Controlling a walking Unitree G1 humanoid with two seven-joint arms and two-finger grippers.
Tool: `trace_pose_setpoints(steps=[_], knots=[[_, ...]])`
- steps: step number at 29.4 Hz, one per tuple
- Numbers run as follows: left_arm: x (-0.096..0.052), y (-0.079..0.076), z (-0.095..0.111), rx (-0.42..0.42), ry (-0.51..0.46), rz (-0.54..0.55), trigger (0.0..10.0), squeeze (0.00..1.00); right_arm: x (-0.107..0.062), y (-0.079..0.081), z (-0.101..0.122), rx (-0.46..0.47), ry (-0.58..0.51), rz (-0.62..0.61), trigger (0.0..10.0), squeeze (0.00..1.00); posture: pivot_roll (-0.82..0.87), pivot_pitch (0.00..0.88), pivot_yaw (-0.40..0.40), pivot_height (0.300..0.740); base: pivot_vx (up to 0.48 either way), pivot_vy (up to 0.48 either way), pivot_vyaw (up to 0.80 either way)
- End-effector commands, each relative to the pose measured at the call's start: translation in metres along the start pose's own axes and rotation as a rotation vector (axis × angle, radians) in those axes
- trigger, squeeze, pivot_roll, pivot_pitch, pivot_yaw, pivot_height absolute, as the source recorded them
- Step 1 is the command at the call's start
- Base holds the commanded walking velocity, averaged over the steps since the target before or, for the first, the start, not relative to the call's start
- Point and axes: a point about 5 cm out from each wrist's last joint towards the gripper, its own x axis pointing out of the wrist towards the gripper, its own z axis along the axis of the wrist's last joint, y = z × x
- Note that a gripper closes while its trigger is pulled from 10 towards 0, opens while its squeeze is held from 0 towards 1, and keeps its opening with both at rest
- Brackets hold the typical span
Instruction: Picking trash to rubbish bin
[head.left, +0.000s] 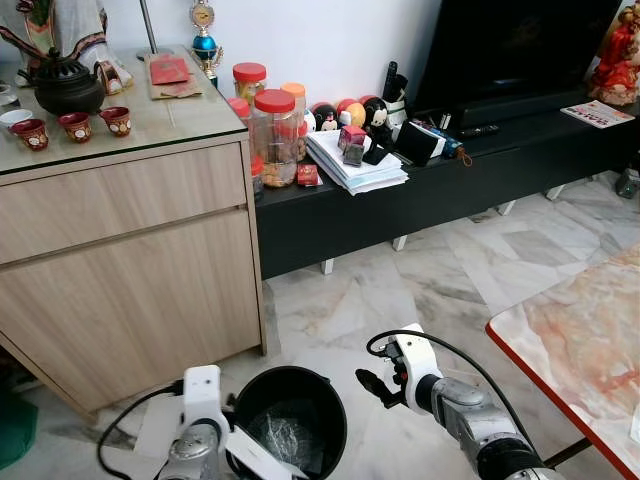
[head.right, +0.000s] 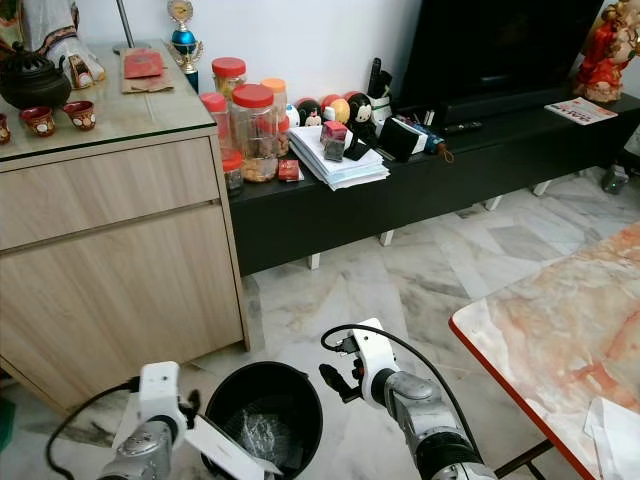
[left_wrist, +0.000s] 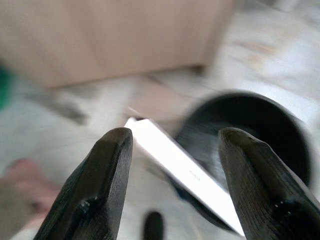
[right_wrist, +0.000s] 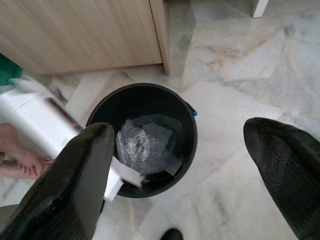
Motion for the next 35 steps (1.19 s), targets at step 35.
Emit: trace_pose_setpoints(steps=[35], knots=[[-0.013, -0.02, 0.05, 0.207, -0.472, -0.035, 10.0, 0.0, -0.006, 0.008, 0.049, 0.063, -0.443, -0.034, 10.0, 0.0, -0.02, 0.082, -0.079, 0.74, 0.0, 0.0, 0.0]])
